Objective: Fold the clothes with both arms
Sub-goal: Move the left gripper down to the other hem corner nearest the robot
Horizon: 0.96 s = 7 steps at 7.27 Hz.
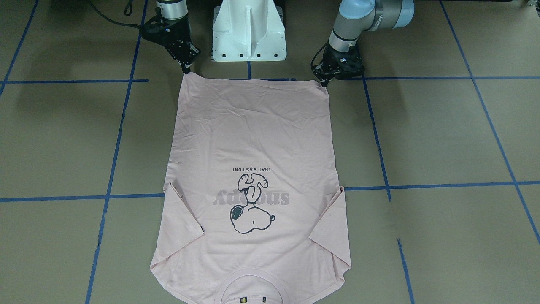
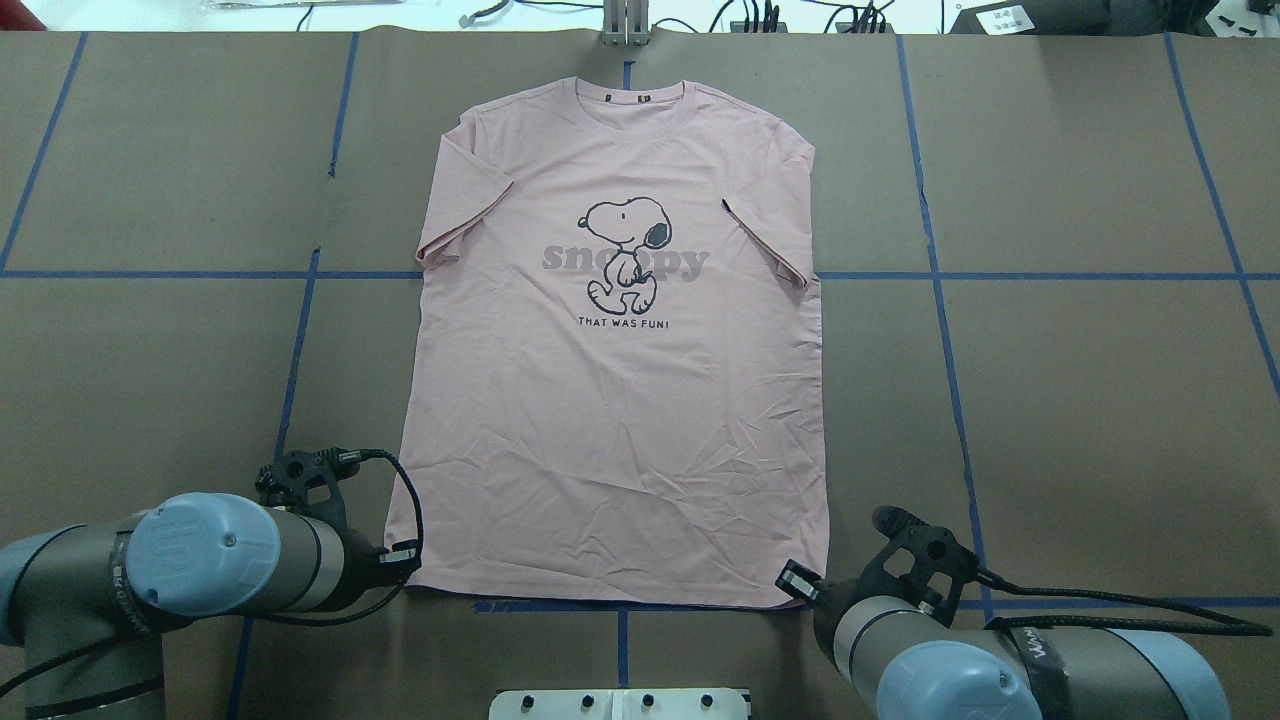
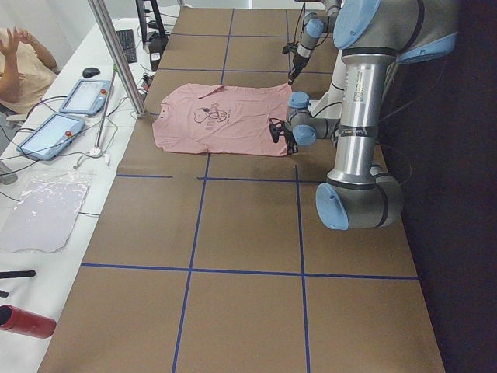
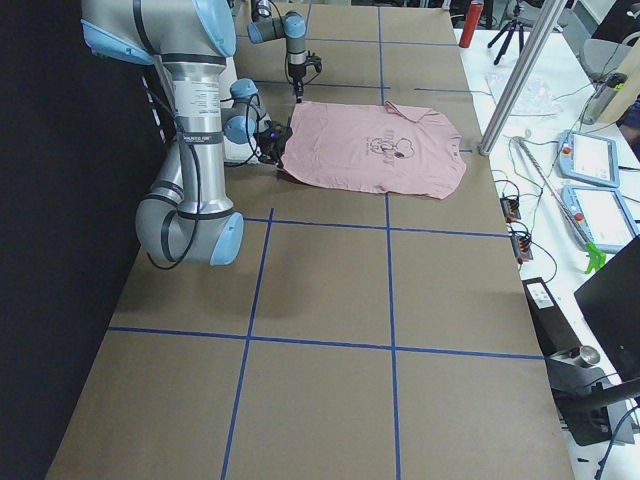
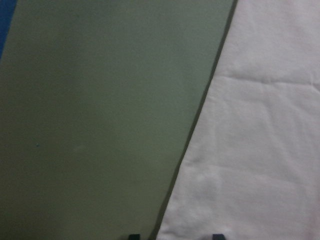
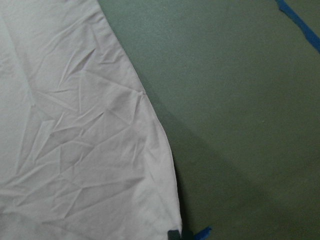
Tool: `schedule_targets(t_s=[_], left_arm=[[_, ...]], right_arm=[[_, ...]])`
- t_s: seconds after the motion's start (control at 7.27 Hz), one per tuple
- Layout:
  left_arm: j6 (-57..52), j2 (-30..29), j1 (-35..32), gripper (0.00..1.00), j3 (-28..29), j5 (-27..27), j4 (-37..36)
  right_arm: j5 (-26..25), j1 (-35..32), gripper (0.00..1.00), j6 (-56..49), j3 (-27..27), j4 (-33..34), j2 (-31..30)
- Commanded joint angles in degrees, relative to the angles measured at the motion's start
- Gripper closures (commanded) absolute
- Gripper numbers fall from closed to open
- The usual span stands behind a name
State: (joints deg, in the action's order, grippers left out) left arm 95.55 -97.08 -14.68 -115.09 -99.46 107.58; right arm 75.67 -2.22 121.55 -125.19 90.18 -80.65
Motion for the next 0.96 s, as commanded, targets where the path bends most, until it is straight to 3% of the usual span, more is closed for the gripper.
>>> schedule_targets(t_s=[0.0, 0.28, 0.55, 0.83], left_arm=[[0.4, -0.5, 0.0, 1.0, -3.0, -0.5, -0.6], [8.2, -0.4, 1.3, 1.0, -9.4, -0.6, -1.3], [14.2, -0.4, 6.6, 1.0, -19.5, -0.4, -10.1], [15.3, -0.9, 6.8, 1.0, -18.9, 0.1, -10.2]], right_arm=[[0.4, -0.1, 1.0, 0.0, -2.0, 0.8, -1.4], [3.6, 1.1, 1.0, 0.1, -10.0, 3.7, -8.2], [4.0, 2.9, 1.0, 0.2, -17.9, 4.4, -13.5], [4.1, 0.7, 1.0, -0.4, -17.5, 4.3, -12.2]])
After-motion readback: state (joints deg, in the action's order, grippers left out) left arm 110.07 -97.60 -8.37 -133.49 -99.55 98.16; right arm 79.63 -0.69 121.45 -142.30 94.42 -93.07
